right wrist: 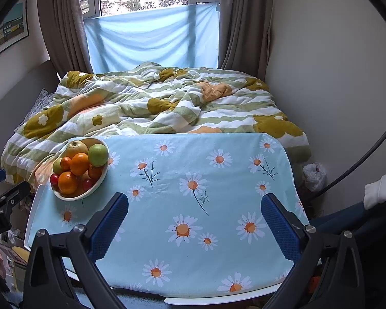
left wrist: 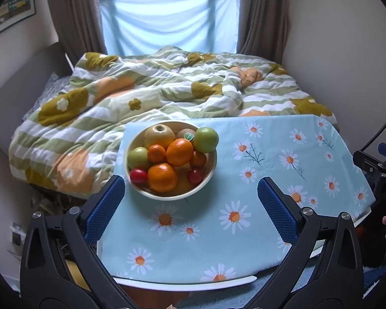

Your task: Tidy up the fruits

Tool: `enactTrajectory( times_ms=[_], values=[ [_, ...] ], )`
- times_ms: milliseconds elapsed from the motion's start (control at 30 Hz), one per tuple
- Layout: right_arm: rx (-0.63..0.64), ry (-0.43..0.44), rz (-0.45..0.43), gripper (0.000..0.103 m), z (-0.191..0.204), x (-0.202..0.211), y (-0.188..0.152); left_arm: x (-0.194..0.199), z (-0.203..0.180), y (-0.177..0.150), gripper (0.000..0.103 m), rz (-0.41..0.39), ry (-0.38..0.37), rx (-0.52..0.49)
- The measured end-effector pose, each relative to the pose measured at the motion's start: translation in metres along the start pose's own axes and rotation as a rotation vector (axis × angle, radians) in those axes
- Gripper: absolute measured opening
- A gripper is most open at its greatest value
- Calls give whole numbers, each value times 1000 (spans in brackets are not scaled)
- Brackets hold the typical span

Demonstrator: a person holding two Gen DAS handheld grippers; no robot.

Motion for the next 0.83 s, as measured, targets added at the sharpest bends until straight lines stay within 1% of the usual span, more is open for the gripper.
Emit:
enactTrajectory(
  times_ms=[300, 467, 667, 833],
  values=[
    [0, 0, 0, 103, -1, 0, 0, -1, -2, 2, 103, 0, 6, 2],
    [-1, 0, 0, 103, -1, -1, 1, -2, -3, 2, 103, -14, -10, 14],
    [0, 0, 4, 103, -3, -2, 0, -1, -7, 2, 103, -27, 0, 7],
    [0, 0, 4, 103, -2, -2, 0, 0, -6, 2, 103, -38, 25, 5]
  ],
)
Point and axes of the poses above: each gripper's, at about its wrist camera, not at the fingertips, and x roughly against the way its jaws point, z to its left, y to its top, the point moved 1 cm from there along -x, roughly the way its jaws point, and after that the axes turned 6 degrees about -z, right-handed, at the moved point
